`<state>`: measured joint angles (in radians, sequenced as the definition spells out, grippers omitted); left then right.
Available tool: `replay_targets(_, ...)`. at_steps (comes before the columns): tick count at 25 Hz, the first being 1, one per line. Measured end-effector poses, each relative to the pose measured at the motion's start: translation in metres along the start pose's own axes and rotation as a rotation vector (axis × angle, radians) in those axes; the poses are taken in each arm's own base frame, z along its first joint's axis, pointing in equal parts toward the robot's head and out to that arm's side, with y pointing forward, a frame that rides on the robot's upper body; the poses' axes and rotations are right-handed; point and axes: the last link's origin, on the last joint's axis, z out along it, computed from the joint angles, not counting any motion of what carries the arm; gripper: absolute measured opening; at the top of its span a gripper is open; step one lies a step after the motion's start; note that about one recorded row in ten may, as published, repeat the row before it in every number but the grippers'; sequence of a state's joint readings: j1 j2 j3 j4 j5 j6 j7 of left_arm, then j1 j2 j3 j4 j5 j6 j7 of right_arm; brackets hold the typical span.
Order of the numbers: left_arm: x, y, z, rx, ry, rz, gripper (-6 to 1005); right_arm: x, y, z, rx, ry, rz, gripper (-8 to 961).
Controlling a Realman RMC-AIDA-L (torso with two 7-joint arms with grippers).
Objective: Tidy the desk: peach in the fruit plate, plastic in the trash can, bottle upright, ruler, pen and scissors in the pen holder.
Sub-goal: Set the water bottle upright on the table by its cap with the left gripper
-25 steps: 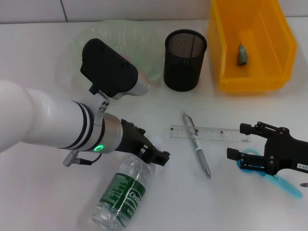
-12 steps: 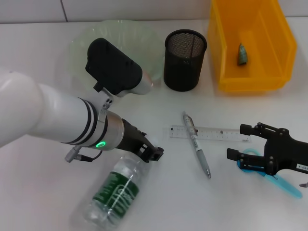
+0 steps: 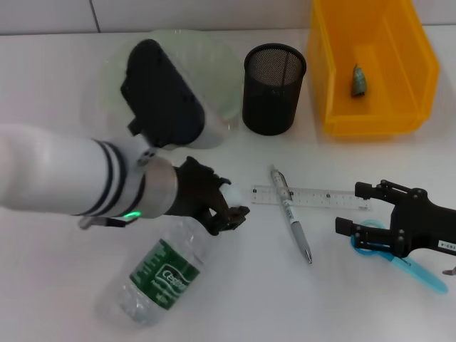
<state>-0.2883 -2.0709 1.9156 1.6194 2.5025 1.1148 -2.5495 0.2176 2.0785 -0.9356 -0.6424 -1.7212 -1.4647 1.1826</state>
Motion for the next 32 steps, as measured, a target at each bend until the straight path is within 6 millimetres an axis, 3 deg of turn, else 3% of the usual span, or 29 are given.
replay_targets(4, -0.001, -0.005, -0.018, -0.008, 0.082, 0.038, 480, 0.000, 0.000, 0.001, -0.003, -0.001, 0.005, 842)
replay_targets(6, -0.001, -0.005, -0.018, -0.008, 0.082, 0.038, 480, 0.000, 0.001, 0.001, -0.004, -0.001, 0.008, 842)
replay_targets(8, -0.011, -0.025, -0.051, -0.056, 0.257, -0.022, 479, 0.001, 0.001, 0.002, -0.004, -0.001, 0.008, 842)
replay_targets(12, -0.024, -0.037, -0.067, -0.053, 0.351, -0.037, 479, 0.000, 0.001, 0.002, -0.007, -0.002, 0.012, 842)
replay_targets(23, -0.060, -0.068, -0.076, -0.044, 0.447, -0.121, 478, -0.001, 0.001, 0.003, -0.014, -0.005, 0.010, 843)
replay_targets(32, -0.070, -0.074, -0.077, -0.020, 0.489, -0.082, 474, -0.002, 0.001, 0.003, -0.017, -0.006, 0.015, 843)
